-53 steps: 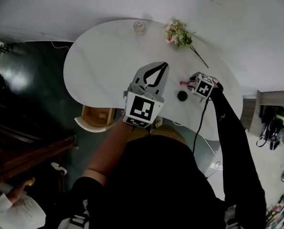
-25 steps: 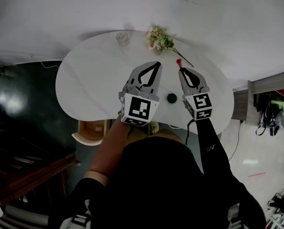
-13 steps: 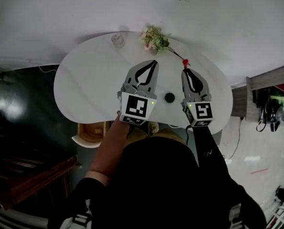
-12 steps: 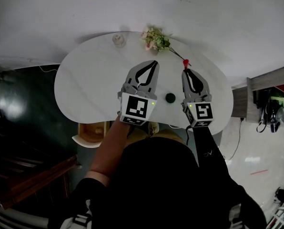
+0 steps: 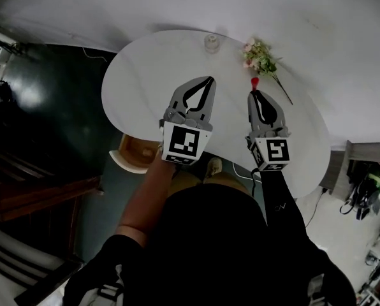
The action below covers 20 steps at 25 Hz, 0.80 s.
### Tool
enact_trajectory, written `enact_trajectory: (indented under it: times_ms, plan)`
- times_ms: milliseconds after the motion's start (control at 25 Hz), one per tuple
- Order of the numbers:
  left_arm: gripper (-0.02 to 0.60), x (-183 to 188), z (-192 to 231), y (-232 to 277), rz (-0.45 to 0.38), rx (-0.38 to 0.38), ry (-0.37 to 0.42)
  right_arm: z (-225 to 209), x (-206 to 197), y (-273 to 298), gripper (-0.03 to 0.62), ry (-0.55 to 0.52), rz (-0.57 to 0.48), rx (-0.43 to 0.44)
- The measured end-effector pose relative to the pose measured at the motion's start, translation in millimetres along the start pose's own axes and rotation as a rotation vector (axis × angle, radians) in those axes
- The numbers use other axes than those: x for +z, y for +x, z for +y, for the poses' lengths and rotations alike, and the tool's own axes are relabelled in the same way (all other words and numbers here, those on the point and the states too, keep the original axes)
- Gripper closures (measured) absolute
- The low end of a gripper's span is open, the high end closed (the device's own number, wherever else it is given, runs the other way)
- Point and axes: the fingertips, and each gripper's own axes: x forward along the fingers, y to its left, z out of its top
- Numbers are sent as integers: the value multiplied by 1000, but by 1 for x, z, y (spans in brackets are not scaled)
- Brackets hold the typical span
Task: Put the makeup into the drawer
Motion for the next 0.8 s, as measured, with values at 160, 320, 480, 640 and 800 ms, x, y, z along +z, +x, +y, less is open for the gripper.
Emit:
enact_trajectory:
  times_ms: [160, 320, 480, 640, 800]
  plan:
    - [572, -12, 61, -59, 24, 152, -31, 68, 17, 34, 545, 1, -24, 145]
    - [572, -17, 104, -121, -1, 263, -18, 135, 31, 52, 545, 10, -52, 250]
    - [572, -22, 146, -175, 15, 352, 49, 204, 42, 75, 545, 22, -82, 372]
    - [572, -37, 183, -233, 50, 472, 27, 277, 44, 91, 545, 22, -87, 498]
    - [572, -53, 207, -286, 76, 573, -17, 338, 47, 94, 545, 26, -93, 608]
